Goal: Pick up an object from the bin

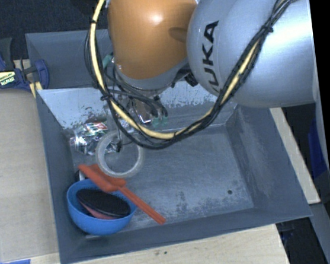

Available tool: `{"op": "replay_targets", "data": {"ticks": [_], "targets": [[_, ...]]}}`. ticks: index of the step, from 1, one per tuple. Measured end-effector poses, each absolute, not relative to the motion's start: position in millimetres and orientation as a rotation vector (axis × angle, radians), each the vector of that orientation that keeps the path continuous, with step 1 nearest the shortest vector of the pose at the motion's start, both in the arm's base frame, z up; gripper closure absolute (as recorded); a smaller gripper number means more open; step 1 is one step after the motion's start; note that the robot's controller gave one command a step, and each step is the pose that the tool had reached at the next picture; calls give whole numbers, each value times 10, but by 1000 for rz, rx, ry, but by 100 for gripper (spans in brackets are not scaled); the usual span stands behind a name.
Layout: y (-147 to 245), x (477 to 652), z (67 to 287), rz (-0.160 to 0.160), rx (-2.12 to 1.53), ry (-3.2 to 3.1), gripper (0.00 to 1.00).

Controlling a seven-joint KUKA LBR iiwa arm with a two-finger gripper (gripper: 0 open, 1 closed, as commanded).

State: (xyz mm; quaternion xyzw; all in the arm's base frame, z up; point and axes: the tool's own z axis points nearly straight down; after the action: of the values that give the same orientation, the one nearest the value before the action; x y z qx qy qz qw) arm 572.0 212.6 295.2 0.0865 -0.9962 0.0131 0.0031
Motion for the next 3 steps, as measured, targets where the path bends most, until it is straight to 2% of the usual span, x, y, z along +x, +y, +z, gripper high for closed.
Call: {"op": "replay_targets", "data": {"ticks": [1, 2, 3], "targets": [[2203, 6083, 2116, 37, -84, -3146, 100], [2219, 5808, 2295, 37, 85, -3148, 100], [2320, 6116, 3094, 33, -120, -3153, 100]]}}
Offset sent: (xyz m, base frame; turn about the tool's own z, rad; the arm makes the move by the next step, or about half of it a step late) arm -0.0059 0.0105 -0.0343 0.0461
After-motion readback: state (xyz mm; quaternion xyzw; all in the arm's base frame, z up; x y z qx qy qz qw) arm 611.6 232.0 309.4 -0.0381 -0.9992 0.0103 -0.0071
